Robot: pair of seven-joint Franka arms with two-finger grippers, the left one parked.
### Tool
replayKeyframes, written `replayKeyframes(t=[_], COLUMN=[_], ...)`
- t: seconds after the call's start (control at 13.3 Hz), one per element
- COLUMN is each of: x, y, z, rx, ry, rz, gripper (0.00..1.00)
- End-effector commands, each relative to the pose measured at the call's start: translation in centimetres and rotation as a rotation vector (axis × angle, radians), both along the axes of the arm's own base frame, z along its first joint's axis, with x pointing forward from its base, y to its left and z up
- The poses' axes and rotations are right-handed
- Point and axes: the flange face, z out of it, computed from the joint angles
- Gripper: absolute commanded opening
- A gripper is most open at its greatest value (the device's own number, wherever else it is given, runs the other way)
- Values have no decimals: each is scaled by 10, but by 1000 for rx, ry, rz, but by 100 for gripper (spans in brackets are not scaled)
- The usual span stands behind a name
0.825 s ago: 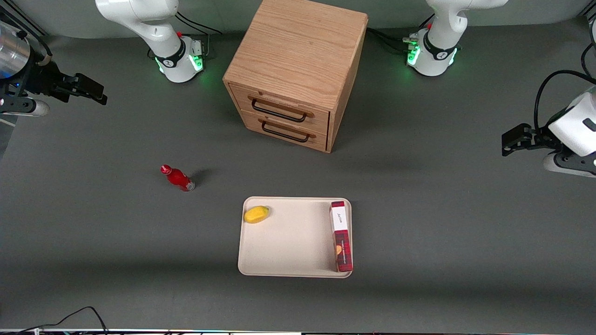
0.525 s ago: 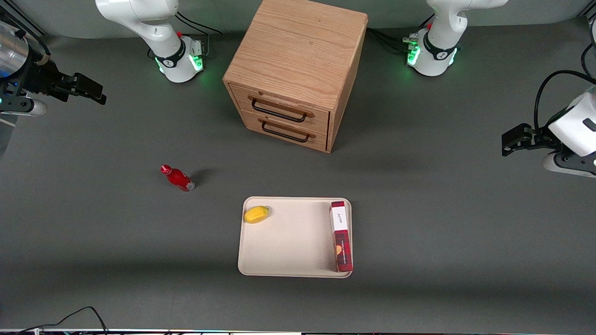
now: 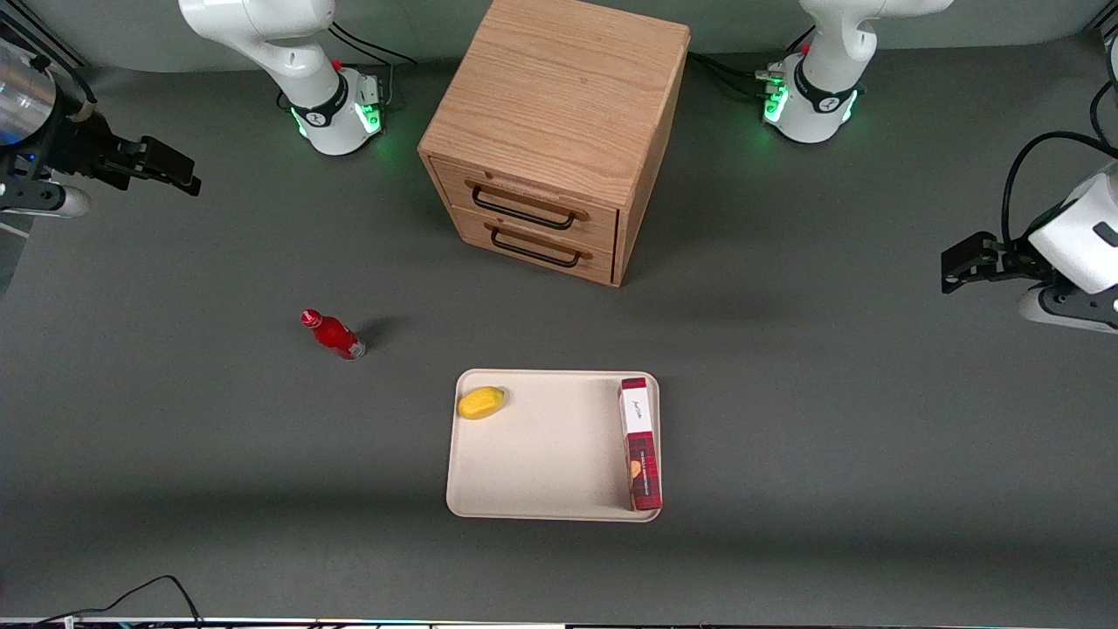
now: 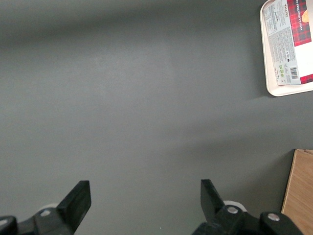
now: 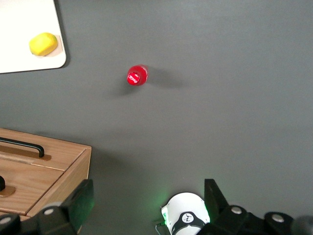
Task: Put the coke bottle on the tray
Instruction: 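Move the open right gripper down over the red bottle's cap end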
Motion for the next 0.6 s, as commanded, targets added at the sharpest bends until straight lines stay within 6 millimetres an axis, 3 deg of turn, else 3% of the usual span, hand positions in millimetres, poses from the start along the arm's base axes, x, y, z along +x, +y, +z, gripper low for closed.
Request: replayKeyframes(t=[0.0,0.22,0.38,0.53], x=[7,20,21,21], y=[10,13,27,44], z=[-49,-130,-185,-226], rx=[24,23,14,8], ry=[23,2,-26,-74], rz=[-20,-51,-71,-57], gripper=[100,100,100,100])
